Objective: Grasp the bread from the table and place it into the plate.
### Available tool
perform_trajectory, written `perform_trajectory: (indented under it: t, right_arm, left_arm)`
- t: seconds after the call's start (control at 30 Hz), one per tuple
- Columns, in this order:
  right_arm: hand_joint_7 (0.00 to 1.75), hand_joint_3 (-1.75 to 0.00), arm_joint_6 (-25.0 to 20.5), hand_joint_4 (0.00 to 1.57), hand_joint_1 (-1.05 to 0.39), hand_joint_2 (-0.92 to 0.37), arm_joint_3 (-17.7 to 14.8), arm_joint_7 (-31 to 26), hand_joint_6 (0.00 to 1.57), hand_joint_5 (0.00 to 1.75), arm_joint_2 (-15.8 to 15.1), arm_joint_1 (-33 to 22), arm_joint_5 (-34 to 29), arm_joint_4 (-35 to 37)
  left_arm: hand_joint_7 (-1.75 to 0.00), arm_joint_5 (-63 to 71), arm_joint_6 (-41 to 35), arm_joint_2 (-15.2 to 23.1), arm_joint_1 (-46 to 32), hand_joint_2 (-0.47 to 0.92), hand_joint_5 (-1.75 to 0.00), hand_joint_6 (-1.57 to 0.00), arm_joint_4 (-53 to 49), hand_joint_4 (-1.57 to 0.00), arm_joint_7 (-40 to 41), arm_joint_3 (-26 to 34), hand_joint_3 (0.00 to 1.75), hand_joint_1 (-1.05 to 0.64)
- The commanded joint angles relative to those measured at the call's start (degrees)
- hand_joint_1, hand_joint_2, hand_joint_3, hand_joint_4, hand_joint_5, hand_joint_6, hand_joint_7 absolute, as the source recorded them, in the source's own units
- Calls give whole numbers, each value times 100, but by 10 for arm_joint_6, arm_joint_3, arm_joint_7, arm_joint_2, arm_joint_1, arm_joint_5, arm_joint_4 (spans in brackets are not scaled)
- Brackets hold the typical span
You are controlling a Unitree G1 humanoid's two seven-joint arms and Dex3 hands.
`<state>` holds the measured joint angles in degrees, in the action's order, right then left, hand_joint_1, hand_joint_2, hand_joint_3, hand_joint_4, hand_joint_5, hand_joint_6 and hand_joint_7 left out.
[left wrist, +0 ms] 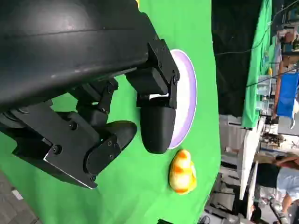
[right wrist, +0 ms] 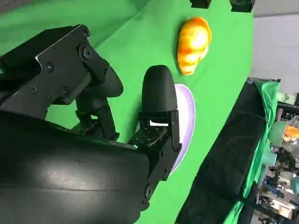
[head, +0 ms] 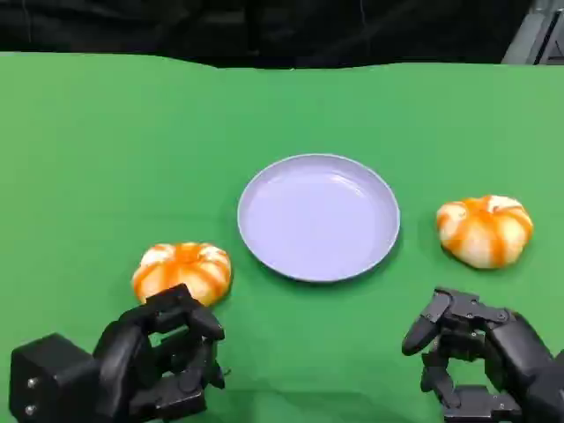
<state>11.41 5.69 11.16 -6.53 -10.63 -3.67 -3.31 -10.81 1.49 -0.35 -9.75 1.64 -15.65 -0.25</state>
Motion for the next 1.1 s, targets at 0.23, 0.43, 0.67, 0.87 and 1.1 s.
perform_trajectory:
  t: [0.23,0.43,0.67,0.87,1.1]
  right_arm:
    - [133,-126,2,77,9,-45,-2,4,70,155,-6,1,6,-2]
    - [132,-126,5,77,9,-45,-3,5,71,155,-7,2,6,0]
    - [131,-127,3,78,8,-45,-1,4,72,154,-7,-2,4,-6]
    - [131,-127,1,78,9,-45,0,4,73,154,-5,-3,4,-8]
    - [131,-128,-2,78,9,-45,2,0,72,153,-3,-3,3,-9]
  left_arm:
    - [-145,1,5,9,-5,49,-163,-80,10,-84,3,4,124,-4]
    - [-145,0,5,8,-6,50,-162,-81,11,-84,3,3,123,-5]
    - [-143,12,15,11,-11,49,-160,-80,15,-84,7,2,122,-6]
    - [-128,24,22,11,-10,54,-146,-67,15,-72,18,8,105,-10]
    - [-82,40,41,11,-7,74,-110,-53,12,-51,40,13,63,-14]
